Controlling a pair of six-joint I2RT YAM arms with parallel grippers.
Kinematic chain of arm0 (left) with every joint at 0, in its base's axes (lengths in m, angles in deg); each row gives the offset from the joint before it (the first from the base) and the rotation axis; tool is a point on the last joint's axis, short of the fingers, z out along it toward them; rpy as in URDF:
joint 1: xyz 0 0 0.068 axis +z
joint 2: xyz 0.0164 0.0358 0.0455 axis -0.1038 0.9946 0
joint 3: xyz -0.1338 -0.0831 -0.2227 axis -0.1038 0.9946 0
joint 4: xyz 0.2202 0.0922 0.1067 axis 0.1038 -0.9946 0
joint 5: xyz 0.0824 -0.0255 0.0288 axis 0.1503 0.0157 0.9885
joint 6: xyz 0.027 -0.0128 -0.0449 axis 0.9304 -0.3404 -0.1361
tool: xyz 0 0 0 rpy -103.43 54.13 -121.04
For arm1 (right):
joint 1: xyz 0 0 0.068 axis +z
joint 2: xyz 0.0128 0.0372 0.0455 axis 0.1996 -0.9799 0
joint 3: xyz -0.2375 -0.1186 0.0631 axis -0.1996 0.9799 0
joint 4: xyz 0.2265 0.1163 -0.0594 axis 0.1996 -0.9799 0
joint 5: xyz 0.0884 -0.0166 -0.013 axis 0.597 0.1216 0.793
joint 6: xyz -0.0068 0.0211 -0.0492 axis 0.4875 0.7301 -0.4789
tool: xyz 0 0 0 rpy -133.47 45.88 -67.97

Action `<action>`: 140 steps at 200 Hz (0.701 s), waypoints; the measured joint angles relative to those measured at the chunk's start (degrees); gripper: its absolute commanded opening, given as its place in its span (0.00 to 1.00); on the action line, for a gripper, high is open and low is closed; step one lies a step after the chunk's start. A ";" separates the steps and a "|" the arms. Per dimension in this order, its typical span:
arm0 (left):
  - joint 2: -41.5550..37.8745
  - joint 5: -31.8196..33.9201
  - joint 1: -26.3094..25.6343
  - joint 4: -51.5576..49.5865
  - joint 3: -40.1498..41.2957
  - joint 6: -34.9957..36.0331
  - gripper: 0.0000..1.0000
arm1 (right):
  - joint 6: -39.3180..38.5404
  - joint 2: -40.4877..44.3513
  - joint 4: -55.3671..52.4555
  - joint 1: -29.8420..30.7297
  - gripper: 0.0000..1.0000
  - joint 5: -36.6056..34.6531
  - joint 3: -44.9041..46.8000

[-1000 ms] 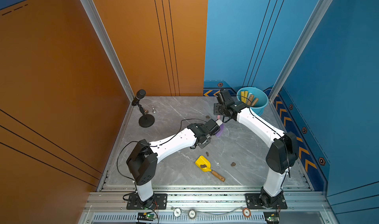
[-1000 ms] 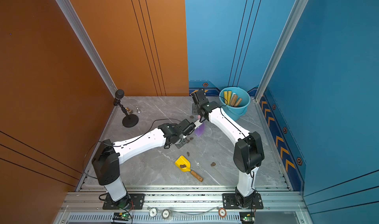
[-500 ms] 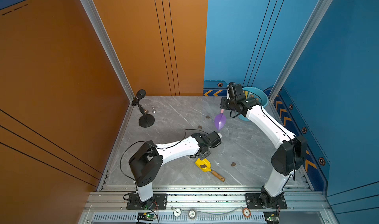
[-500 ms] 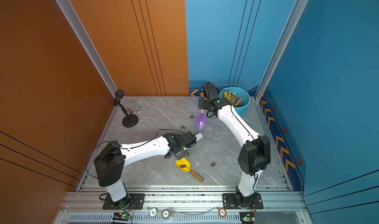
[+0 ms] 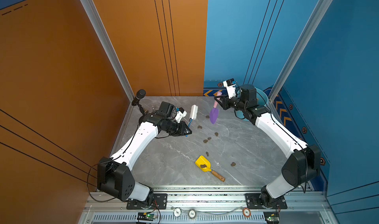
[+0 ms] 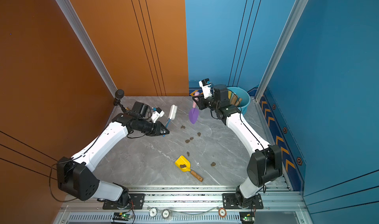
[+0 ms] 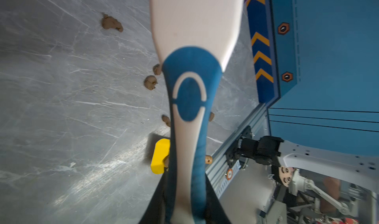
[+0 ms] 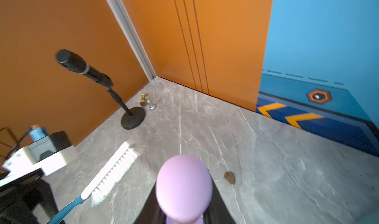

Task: Brush the soil off the hand trowel and place it into the bucket
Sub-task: Brush off the soil from the hand trowel.

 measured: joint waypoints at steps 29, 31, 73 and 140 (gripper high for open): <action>0.22 -9.44 1.11 0.02 -2.32 -0.81 0.00 | 0.20 0.39 4.55 0.00 0.12 6.62 0.00; 0.24 -9.97 1.16 0.00 -2.38 -0.81 0.00 | 0.20 0.42 4.72 0.00 0.12 7.02 0.00; 2.01 -18.36 1.01 -0.20 -2.86 -0.76 0.00 | 0.79 0.11 6.27 -0.11 0.11 12.52 -2.01; 6.12 -23.10 -6.40 -0.55 -2.43 -0.35 0.00 | 6.08 -2.86 13.38 -2.03 0.10 18.27 -8.11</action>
